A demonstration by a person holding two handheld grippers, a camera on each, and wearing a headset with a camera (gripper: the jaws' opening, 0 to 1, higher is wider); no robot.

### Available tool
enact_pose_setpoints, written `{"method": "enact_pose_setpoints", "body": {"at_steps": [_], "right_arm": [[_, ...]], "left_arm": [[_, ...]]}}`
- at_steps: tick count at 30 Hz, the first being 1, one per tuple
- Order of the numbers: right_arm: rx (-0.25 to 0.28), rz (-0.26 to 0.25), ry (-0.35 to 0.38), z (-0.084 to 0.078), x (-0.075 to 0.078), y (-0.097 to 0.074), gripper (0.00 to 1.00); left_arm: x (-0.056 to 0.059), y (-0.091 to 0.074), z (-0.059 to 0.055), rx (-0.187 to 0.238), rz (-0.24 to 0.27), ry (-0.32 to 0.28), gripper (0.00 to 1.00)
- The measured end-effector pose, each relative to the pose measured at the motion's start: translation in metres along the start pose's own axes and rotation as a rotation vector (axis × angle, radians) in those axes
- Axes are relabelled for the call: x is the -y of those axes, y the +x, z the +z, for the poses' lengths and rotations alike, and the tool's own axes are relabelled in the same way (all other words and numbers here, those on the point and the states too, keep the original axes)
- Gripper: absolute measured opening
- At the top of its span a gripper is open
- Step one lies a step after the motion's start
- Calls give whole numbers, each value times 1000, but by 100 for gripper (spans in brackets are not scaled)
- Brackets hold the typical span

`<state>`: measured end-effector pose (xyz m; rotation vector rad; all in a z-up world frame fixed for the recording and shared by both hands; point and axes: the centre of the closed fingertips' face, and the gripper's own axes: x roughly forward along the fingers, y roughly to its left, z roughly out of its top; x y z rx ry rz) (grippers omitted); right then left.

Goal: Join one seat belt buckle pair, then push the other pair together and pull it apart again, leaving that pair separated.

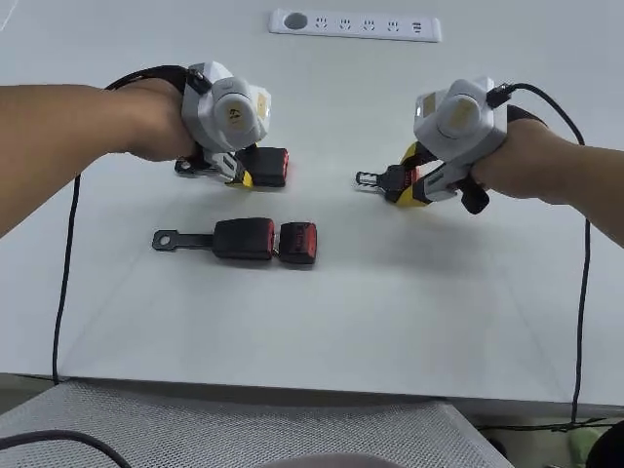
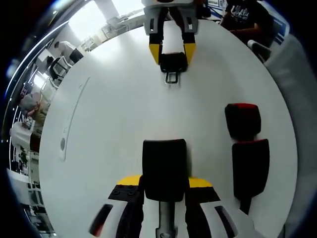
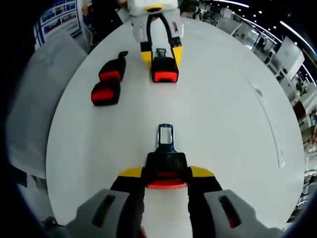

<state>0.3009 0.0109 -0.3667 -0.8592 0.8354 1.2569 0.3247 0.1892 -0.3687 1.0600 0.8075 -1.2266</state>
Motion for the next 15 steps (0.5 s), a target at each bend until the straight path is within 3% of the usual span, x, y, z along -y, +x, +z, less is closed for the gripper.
{"method": "enact_pose_setpoints", "body": {"at_steps": [15], "right_arm": [[83, 3, -2, 53, -9, 22, 33]], "left_arm": [[1, -1, 0, -3, -2, -7, 32]]}}
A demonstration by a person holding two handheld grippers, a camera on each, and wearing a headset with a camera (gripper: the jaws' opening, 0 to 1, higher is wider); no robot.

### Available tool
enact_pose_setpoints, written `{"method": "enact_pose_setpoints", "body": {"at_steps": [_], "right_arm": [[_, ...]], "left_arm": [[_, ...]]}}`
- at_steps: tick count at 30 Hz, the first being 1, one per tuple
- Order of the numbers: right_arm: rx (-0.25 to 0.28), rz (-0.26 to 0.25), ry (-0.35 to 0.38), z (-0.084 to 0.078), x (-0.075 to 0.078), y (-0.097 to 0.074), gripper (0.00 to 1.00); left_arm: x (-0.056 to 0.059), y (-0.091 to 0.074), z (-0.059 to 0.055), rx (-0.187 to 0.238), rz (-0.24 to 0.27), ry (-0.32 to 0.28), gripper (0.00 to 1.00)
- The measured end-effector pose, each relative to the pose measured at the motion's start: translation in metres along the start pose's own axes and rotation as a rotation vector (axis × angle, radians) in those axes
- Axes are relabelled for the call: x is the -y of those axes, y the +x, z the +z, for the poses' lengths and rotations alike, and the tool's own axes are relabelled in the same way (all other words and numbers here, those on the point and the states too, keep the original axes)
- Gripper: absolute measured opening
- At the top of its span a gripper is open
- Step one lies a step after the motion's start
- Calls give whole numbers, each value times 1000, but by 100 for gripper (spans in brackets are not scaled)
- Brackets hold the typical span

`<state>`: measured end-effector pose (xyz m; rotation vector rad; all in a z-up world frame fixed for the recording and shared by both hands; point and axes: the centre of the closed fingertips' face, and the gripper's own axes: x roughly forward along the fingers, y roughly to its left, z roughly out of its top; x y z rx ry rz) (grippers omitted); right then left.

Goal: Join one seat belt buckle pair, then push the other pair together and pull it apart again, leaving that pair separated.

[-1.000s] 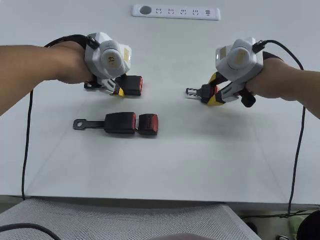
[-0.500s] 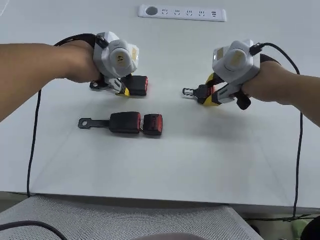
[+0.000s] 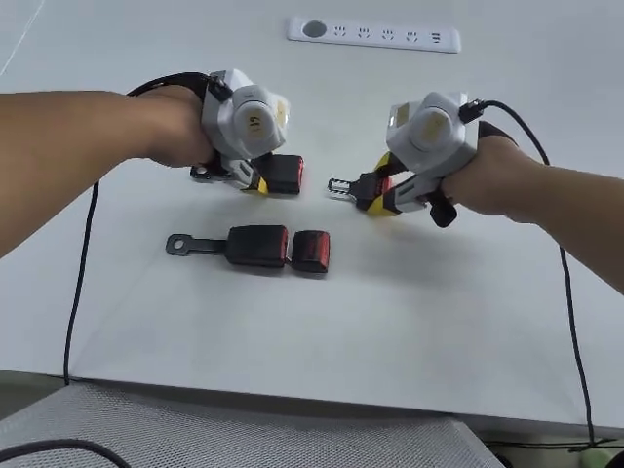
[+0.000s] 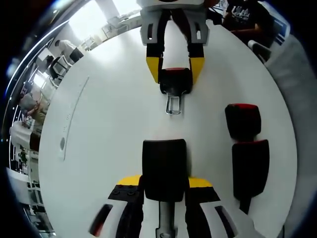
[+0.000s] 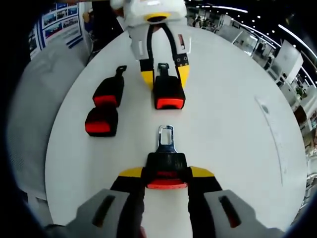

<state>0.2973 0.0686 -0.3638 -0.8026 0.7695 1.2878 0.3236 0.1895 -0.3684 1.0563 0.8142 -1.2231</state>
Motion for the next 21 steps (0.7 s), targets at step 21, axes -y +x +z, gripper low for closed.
{"method": "enact_pose_setpoints", "body": {"at_steps": [21], "right_arm": [[20, -15, -40, 32, 8, 17, 33]], "left_arm": [[-1, 1, -3, 3, -4, -12, 32]]}}
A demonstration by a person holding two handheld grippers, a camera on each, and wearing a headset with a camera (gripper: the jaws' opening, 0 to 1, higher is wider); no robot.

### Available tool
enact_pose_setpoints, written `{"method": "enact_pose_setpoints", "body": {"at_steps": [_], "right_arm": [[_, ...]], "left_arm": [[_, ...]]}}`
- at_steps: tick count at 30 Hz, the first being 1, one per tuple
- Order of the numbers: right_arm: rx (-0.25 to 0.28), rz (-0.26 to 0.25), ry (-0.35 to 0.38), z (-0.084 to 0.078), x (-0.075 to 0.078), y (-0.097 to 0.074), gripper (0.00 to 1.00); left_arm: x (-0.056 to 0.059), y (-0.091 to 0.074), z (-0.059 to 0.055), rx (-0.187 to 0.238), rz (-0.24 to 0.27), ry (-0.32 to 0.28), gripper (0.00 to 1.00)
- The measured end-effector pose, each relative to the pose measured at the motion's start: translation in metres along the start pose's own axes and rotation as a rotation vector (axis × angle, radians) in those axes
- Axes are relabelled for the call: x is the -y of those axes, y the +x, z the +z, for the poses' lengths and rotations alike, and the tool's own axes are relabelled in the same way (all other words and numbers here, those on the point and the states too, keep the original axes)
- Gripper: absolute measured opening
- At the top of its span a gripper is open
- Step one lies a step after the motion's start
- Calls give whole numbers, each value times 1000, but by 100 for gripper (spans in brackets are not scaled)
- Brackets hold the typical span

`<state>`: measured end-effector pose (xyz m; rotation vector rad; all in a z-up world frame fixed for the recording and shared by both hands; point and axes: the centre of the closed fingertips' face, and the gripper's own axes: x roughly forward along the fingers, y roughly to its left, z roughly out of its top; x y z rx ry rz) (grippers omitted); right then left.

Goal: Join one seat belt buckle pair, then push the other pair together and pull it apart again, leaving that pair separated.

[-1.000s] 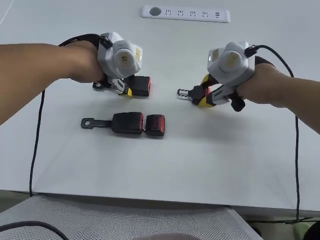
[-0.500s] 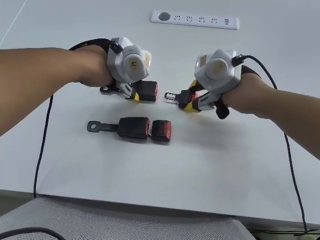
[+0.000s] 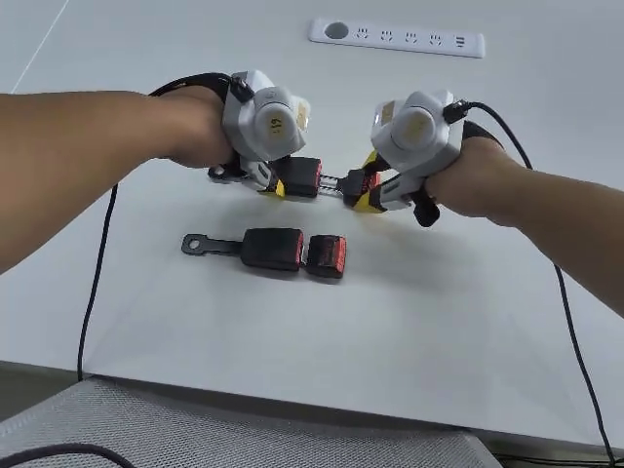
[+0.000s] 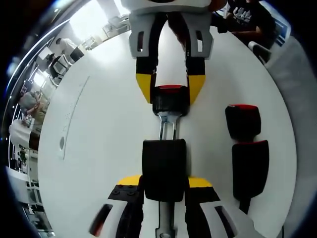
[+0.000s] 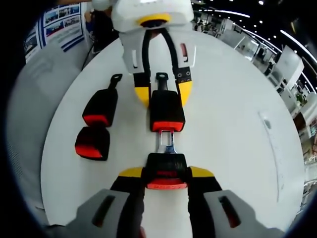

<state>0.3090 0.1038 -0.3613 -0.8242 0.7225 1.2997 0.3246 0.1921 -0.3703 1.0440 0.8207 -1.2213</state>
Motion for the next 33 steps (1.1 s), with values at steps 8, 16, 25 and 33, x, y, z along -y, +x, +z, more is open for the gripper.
{"method": "enact_pose_setpoints", "body": {"at_steps": [8, 16, 25, 33], "right_arm": [[14, 5, -23, 11, 4, 7, 33], [50, 28, -8, 12, 4, 8, 32], [37, 48, -55, 13, 8, 11, 31], [28, 44, -52, 17, 10, 16, 31]], "left_arm": [[0, 1, 0, 7, -7, -3, 32], [5, -5, 4, 38, -10, 5, 32], [3, -3, 3, 45, -24, 20, 32], [3, -3, 2, 49, -23, 0, 32]]}}
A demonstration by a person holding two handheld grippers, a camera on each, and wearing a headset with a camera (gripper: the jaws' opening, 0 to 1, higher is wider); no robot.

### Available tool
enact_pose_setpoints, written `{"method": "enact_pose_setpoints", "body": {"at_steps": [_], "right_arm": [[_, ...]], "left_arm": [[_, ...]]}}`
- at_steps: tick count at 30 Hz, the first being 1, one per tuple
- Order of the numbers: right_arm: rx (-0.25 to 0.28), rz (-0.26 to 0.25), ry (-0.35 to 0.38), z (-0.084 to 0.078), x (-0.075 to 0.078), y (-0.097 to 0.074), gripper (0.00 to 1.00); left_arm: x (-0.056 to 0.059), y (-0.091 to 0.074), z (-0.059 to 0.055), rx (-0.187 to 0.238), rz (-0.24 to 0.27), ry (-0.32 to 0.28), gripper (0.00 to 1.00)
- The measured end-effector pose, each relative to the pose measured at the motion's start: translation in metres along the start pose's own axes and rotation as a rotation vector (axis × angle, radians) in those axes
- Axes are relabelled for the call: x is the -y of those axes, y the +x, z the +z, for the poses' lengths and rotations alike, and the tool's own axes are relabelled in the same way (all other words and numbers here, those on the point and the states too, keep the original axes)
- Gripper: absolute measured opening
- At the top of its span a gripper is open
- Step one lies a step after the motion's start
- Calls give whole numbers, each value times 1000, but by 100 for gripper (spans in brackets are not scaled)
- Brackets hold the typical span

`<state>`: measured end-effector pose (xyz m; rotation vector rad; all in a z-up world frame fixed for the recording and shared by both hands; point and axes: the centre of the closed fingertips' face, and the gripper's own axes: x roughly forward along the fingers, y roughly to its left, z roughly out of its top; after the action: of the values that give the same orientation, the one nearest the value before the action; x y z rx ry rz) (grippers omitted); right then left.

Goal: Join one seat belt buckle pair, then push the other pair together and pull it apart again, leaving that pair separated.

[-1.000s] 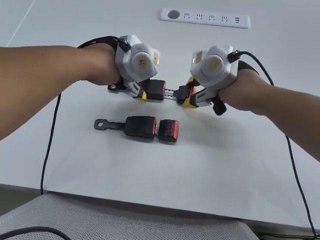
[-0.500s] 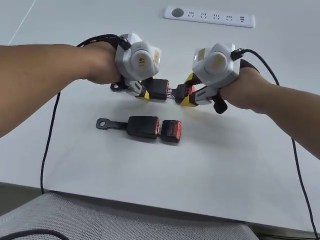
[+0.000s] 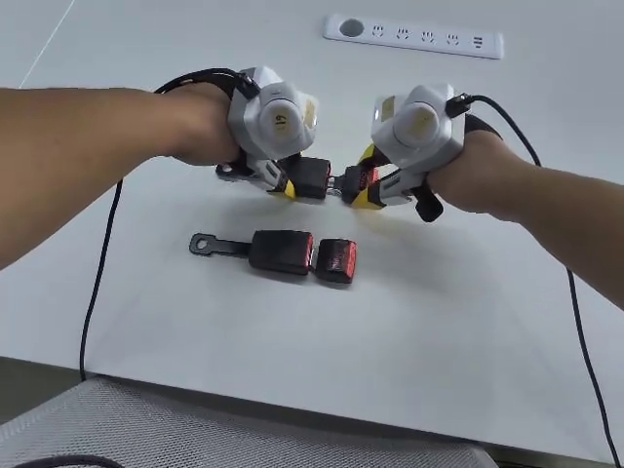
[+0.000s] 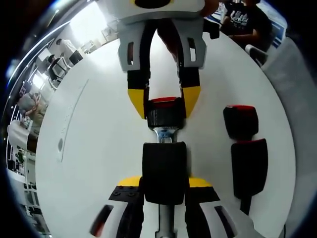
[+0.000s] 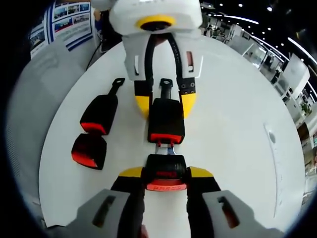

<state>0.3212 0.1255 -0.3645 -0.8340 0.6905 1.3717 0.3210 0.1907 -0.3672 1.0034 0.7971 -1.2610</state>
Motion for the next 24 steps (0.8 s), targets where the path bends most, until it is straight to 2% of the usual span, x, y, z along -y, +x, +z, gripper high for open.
{"method": "enact_pose_setpoints", "body": {"at_steps": [6, 15, 22, 24], "right_arm": [[-1, -1, 5, -1, 1, 1, 31], [11, 2, 4, 5, 4, 7, 31], [8, 4, 12, 8, 6, 11, 30], [-8, 6, 3, 11, 6, 13, 30]], "left_arm": [[-2, 2, 0, 22, 0, -2, 31], [-4, 3, -1, 20, 7, -19, 31], [-5, 4, -2, 22, 3, -19, 31], [-4, 4, -2, 25, 1, -17, 31]]}}
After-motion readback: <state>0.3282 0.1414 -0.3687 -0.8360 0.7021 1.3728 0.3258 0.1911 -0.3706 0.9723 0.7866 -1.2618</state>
